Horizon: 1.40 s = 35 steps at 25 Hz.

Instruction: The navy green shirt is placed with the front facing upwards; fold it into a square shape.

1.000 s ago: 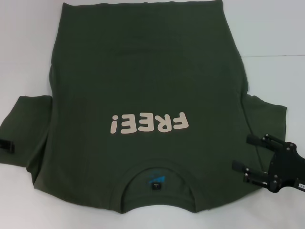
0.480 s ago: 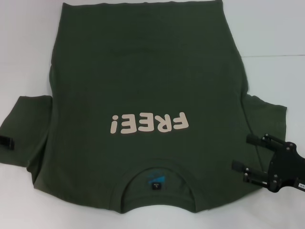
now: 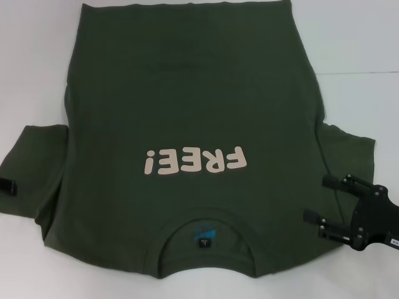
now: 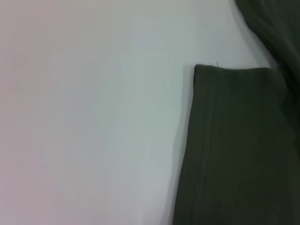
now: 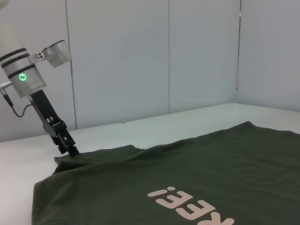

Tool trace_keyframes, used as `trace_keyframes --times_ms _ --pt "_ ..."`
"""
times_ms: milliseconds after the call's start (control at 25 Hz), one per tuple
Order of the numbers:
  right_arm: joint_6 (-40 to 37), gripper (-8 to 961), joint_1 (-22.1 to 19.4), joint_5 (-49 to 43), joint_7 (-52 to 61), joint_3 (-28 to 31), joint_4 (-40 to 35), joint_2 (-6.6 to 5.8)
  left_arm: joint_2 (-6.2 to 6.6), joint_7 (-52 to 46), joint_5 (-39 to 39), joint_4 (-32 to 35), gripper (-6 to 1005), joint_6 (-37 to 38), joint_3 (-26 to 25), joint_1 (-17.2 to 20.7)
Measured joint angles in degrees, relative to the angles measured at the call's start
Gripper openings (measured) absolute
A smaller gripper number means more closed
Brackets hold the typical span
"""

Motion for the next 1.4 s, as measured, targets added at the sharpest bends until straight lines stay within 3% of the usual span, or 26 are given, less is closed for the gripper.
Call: trace_keyframes --times_ms 1400 --pt "-0.15 838 0.42 0.0 0.41 0.0 -0.37 -0.05 0.1 -1.15 -0.6 -3.32 938 2.58 0.43 -2.05"
